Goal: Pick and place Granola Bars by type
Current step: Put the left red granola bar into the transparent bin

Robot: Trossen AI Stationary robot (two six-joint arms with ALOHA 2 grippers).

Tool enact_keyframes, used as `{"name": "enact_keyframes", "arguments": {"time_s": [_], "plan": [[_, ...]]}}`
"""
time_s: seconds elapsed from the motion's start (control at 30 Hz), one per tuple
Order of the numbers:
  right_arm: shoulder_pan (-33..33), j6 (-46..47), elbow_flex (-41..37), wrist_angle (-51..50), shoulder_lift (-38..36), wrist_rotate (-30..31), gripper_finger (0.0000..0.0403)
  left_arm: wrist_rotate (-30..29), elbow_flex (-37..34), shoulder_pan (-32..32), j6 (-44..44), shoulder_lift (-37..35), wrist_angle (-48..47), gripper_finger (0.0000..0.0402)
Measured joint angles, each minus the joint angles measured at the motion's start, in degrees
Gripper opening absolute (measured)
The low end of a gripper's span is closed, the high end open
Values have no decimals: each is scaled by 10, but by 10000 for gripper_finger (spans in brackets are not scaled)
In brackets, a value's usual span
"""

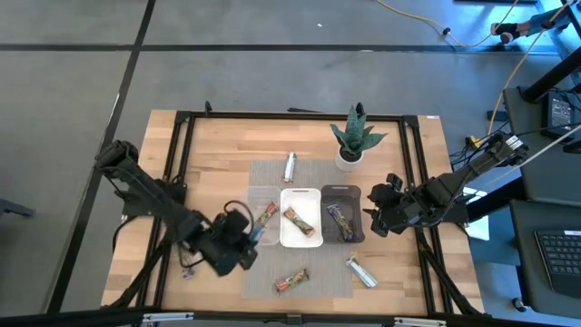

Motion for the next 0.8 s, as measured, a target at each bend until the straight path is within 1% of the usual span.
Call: {"name": "enact_keyframes", "arguments": {"time_s": [0.17, 0.3, 0.4, 0.5, 0.6, 0.8], "plan": [[0, 0, 0, 0, 0, 0, 213, 31, 0, 76, 39, 23, -5, 118], [0, 2, 0, 0, 0, -1, 213, 48, 0, 130, 33, 39, -13, 118], [0, 5, 0, 1, 0, -1, 213, 81, 0, 162, 17, 52, -20, 118], [0, 5, 0, 2, 0, -2, 213, 127, 0, 182, 7, 73, -25, 118], [0, 5, 0, 3, 0, -2, 213, 165, 0, 195, 19, 95, -26, 118], [0, 3, 0, 3, 0, -2, 214, 171, 0, 211, 24, 126, -24, 118]]}}
